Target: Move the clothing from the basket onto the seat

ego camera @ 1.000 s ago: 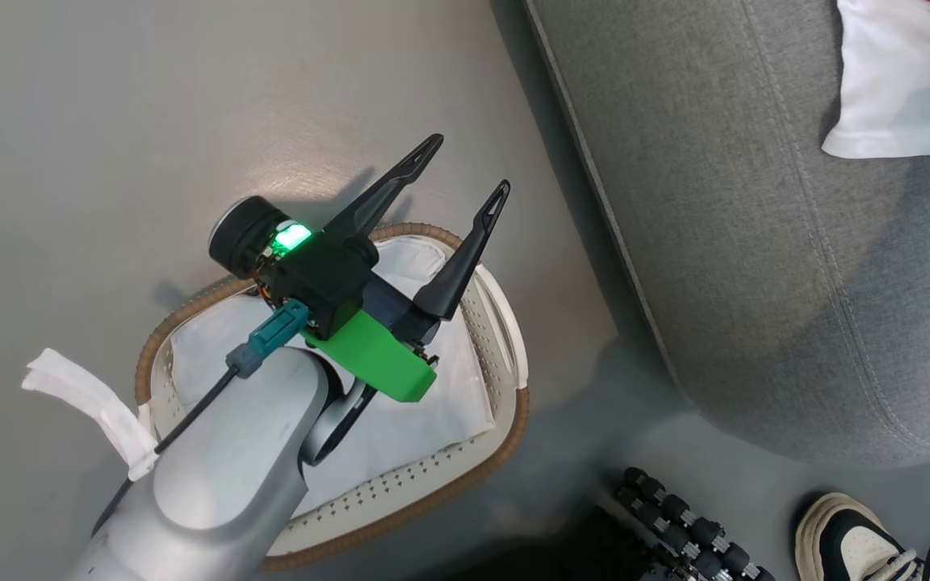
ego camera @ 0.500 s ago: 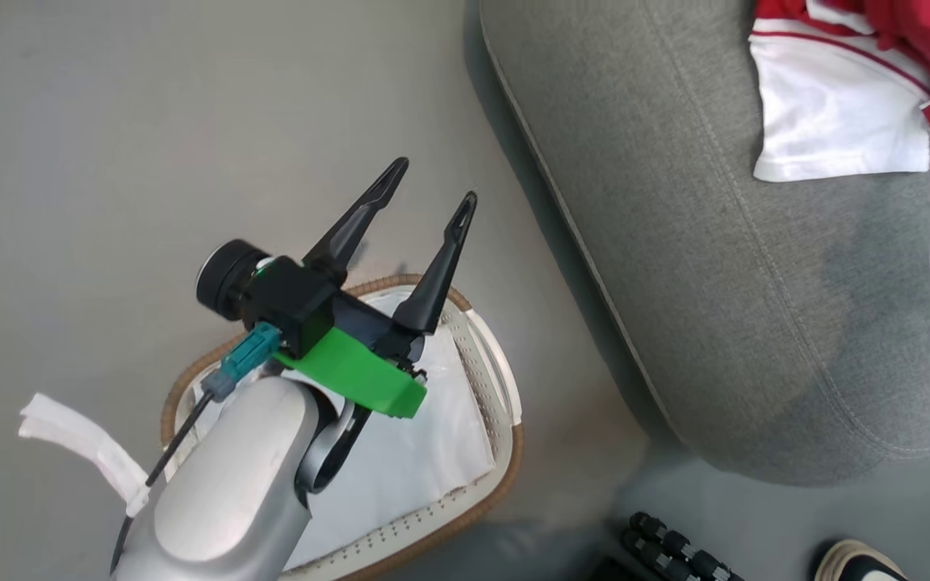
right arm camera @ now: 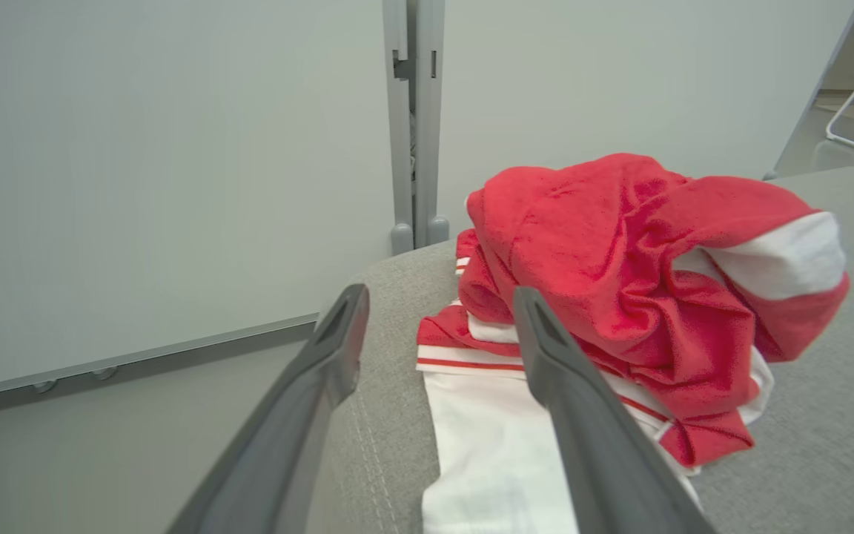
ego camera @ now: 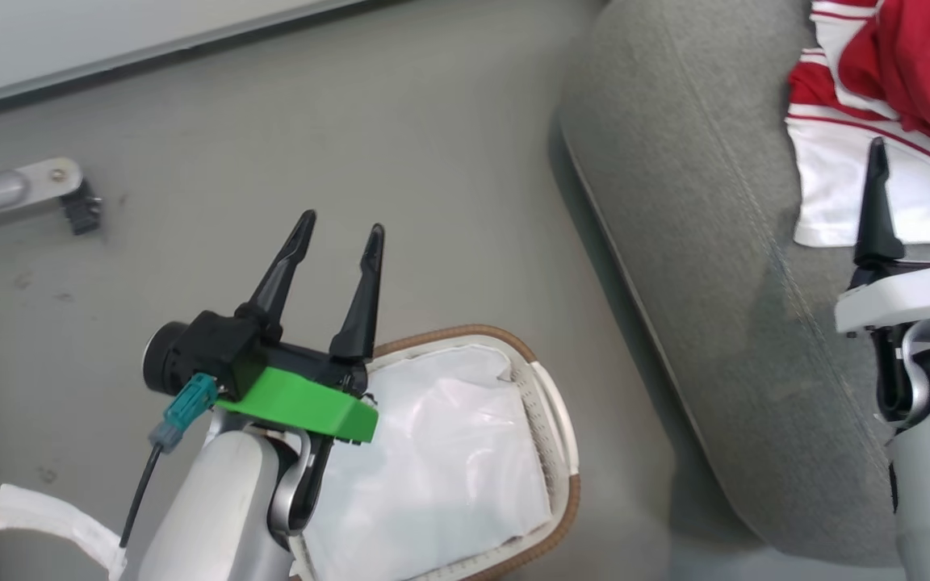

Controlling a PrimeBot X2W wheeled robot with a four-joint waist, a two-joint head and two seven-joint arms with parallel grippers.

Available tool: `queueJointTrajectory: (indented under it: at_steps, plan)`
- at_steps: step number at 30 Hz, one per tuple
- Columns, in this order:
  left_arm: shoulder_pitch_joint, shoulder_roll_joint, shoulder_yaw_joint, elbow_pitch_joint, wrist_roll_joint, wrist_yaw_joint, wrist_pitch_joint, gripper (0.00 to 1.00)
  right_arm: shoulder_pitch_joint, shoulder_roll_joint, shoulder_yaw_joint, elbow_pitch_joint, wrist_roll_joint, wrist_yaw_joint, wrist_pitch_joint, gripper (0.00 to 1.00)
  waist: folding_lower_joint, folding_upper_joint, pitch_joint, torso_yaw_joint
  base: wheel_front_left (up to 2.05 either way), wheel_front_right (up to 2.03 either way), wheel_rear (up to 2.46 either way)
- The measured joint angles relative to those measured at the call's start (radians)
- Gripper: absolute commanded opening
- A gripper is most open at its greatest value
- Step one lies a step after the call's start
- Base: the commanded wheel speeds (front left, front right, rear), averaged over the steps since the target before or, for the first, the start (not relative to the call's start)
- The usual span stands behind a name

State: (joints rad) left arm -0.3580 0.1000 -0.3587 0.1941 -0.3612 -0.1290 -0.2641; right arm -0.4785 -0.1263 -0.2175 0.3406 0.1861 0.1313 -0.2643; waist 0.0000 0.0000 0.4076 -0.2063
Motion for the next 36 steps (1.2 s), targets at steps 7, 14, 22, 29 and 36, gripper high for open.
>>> queueJointTrajectory:
  at_steps: [7,14,22,29,36]
  plan:
    - [0.069,-0.021,0.126,0.021,0.062,0.000,0.000,1.00,0.023,0.026,0.074,0.009,-0.004,0.000,0.000,1.00,0.0000,0.0000,-0.072,0.092,0.00,0.00,0.00]
    - [0.135,-0.034,0.237,0.055,0.118,0.000,0.000,1.00,0.075,0.050,0.124,0.027,-0.021,0.000,0.000,1.00,0.0000,0.0000,-0.150,0.158,0.00,0.00,0.00]
    - [0.205,-0.047,0.318,0.073,0.177,0.000,0.000,1.00,0.158,0.060,0.117,0.023,-0.034,0.000,0.000,1.00,0.0000,0.0000,-0.236,0.201,0.00,0.00,0.00]
    - [0.263,-0.049,0.333,0.098,0.186,0.000,0.000,1.00,0.234,0.066,0.130,0.041,-0.040,0.000,0.000,1.00,-0.0001,0.0000,-0.304,0.210,0.00,0.00,0.00]
    - [0.311,-0.049,0.337,0.115,0.152,0.000,0.000,1.00,0.287,0.074,0.161,0.058,-0.041,0.000,0.000,1.00,-0.0001,0.0000,-0.362,0.215,0.00,0.00,0.00]
